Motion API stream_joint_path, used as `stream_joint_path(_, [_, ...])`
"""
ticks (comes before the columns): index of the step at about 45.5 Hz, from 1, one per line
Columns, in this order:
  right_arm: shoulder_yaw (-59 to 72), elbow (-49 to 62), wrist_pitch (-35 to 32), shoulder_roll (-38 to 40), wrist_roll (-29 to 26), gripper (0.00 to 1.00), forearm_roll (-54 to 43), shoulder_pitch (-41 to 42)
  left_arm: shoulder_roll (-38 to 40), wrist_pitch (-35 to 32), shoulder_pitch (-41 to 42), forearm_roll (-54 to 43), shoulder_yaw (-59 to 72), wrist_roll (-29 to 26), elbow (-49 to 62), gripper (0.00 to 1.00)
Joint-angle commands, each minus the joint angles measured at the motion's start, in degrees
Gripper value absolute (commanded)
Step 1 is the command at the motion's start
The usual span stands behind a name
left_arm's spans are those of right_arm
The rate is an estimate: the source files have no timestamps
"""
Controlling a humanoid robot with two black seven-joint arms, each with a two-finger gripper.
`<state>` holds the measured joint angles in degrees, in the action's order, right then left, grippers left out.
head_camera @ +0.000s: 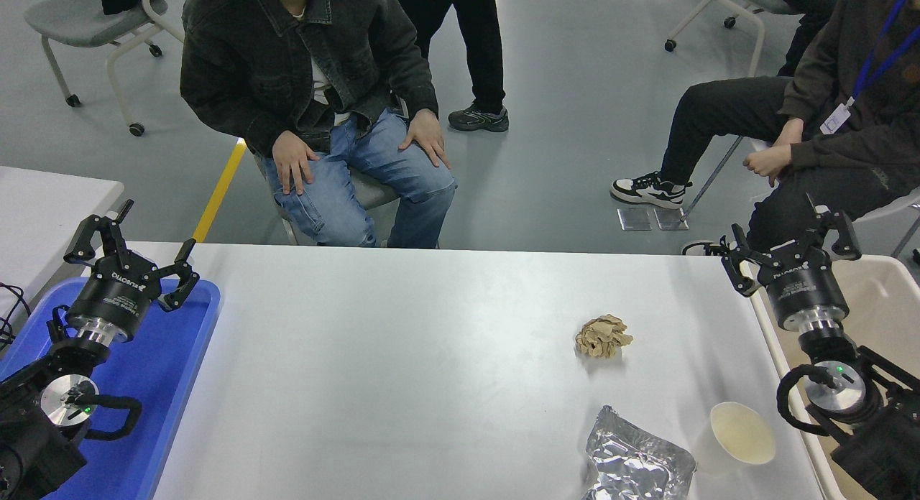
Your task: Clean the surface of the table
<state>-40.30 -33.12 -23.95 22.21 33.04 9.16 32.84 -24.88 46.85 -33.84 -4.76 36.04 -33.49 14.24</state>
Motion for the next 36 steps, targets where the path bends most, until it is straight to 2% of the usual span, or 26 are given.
stream_joint_path(1, [0.58, -0.10, 0.04, -0.15, 0.01, 1.00, -0.02, 0.65, 0.00, 0.00, 0.00, 0.01, 0.00, -0.09, 0.00, 1.00])
stream_joint_path(36, [0.84, -0.45, -0.13, 3.02, -0.17, 1.00, -0.10, 0.91, 0.00, 0.09, 0.00, 0.01, -0.09, 0.00, 0.00, 1.00])
